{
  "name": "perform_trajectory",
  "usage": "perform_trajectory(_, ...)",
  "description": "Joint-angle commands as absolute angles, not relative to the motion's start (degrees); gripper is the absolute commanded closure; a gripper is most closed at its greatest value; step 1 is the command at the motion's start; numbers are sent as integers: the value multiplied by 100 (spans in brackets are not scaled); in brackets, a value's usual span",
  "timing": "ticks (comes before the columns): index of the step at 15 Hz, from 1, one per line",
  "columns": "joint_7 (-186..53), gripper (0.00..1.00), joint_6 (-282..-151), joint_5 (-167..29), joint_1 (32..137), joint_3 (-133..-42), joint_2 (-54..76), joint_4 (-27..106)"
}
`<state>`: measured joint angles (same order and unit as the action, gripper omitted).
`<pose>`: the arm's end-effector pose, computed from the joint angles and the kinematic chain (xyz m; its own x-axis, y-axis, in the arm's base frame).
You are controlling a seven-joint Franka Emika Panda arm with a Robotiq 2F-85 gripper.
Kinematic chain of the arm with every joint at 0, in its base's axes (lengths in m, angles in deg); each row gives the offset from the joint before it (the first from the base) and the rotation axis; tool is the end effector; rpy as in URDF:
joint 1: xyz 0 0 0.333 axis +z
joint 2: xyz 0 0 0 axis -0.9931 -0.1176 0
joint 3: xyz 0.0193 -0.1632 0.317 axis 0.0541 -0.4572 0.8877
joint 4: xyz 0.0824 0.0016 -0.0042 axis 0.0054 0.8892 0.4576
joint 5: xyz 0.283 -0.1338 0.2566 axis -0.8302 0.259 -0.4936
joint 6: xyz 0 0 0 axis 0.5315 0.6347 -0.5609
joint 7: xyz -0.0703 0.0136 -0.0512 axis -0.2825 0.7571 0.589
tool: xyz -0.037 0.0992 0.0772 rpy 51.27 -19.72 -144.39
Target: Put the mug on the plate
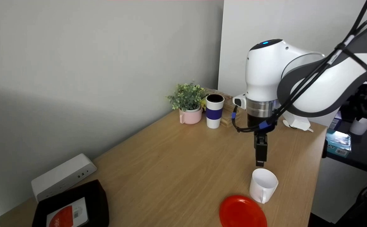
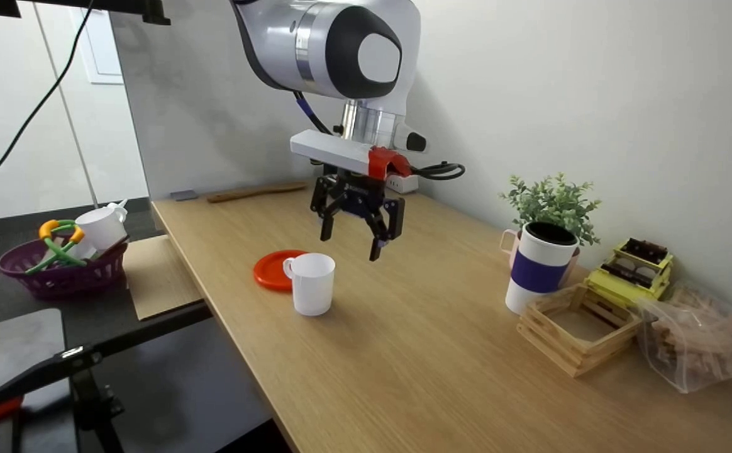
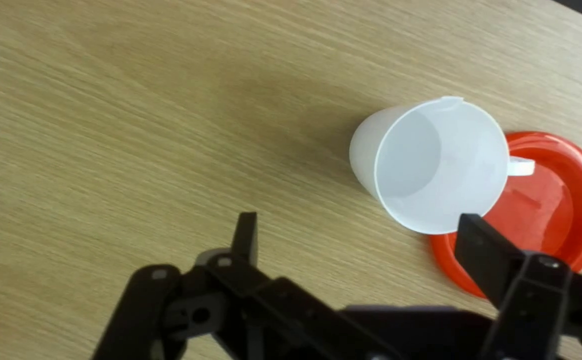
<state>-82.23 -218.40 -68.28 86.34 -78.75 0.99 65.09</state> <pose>0.5932 0.0816 0.2000 0.9181 0.3727 -0.1352 0.3723 -0.9277 -0.0292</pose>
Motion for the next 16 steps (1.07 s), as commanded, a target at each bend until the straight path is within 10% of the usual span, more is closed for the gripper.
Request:
perform_trajectory(1,-8244,0,-21799,-6854,8607,-7845,96,6487)
perform_trajectory(16,-8356,4,-21643,-7521,8455,-7683,-534,6298)
